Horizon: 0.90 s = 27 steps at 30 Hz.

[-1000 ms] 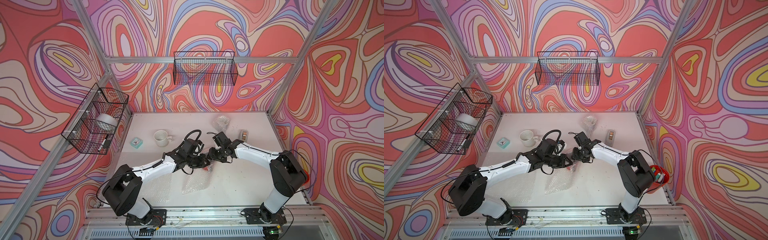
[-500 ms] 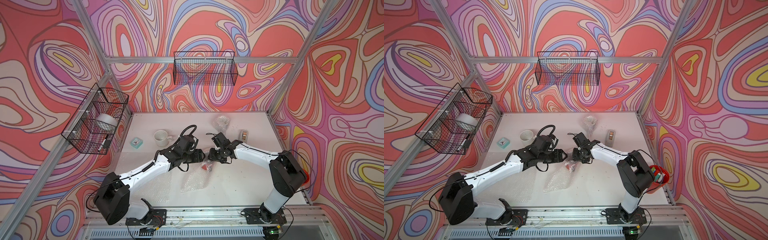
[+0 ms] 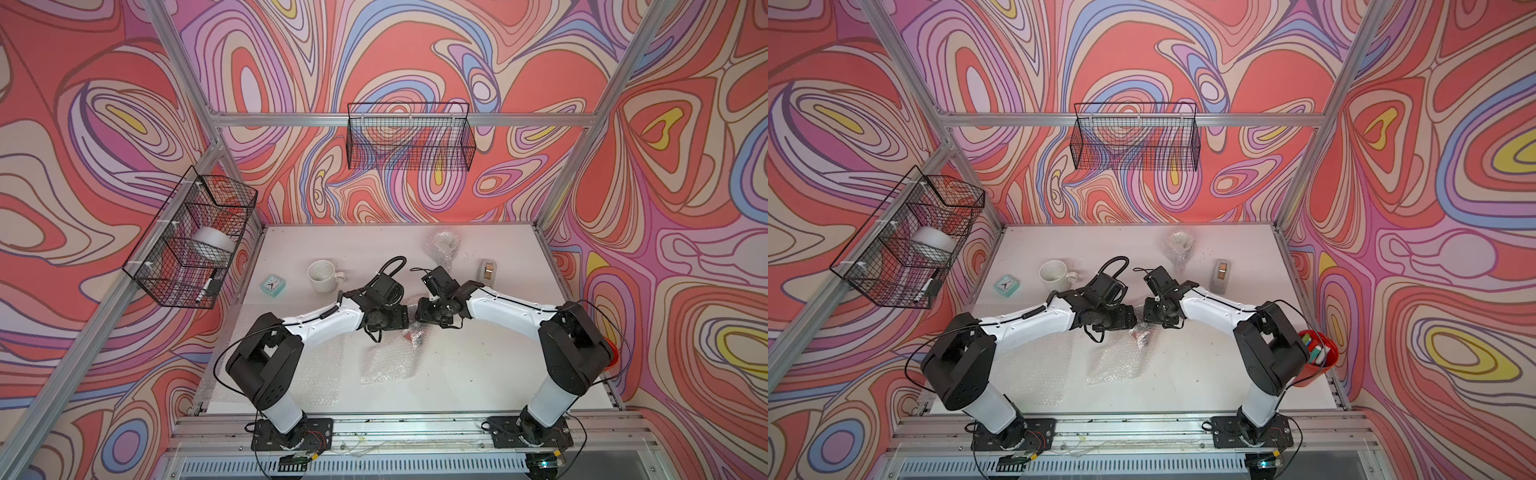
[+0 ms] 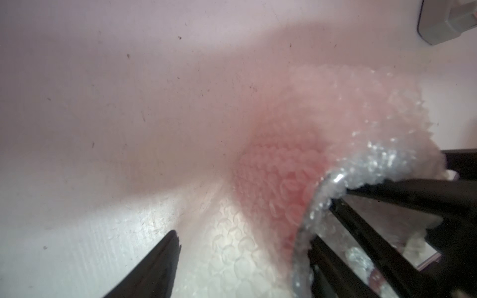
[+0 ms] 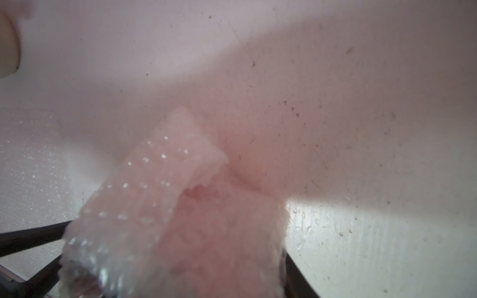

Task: Wrap mugs in bubble wrap
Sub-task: Wrap the mug in bubble wrap.

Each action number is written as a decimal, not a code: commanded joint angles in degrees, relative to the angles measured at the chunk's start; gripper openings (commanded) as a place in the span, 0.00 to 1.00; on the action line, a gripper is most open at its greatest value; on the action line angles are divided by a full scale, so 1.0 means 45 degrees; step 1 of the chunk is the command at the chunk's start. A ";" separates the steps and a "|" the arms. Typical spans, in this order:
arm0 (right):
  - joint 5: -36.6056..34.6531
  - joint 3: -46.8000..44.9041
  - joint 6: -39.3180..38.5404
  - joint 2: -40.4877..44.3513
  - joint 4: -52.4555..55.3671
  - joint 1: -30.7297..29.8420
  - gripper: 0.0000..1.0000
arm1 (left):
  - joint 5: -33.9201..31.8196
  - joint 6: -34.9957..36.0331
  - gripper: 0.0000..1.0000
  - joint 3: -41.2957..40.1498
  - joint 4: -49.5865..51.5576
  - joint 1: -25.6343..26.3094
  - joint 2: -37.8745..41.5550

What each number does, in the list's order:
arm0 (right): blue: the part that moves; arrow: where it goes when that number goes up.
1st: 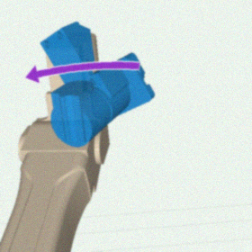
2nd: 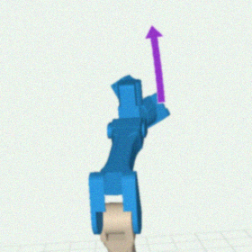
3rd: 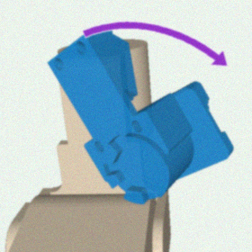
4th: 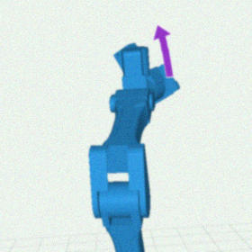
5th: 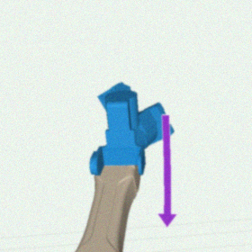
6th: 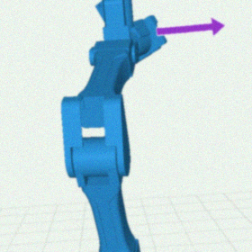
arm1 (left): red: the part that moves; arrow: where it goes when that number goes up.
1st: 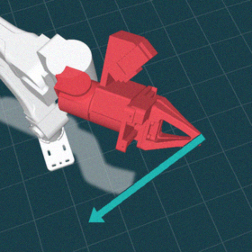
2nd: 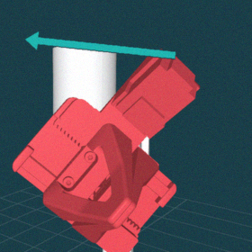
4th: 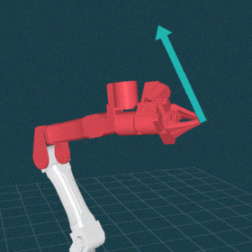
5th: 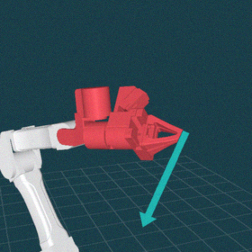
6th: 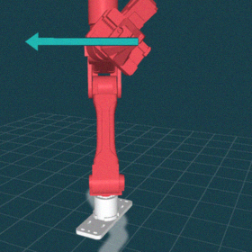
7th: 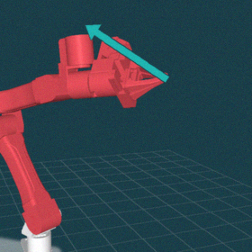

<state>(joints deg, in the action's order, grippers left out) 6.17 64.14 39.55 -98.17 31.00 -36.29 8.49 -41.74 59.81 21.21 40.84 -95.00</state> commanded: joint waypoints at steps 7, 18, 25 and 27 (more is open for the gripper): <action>0.0547 -0.0546 -0.0629 0.1712 -0.0148 0.0023 0.65 | -0.0103 0.0017 0.78 -0.0054 0.0477 0.0124 -0.0489; -0.0055 0.0218 -0.0425 -0.0119 0.0372 0.0022 0.62 | 0.0120 0.0080 0.77 0.0113 0.0346 0.0143 -0.0236; -0.1934 0.0412 0.0251 -0.0163 0.1346 0.0038 0.56 | 0.0543 0.0333 0.77 -0.1042 -0.0743 0.0129 0.1174; -0.2220 0.0545 0.0254 -0.0155 0.1514 0.0033 0.56 | 0.1011 0.0392 0.77 -0.1623 -0.1253 0.0143 0.1760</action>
<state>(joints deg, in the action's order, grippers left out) 3.46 65.52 39.24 -98.89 34.46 -36.60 10.31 -41.41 55.59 17.06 41.01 -90.74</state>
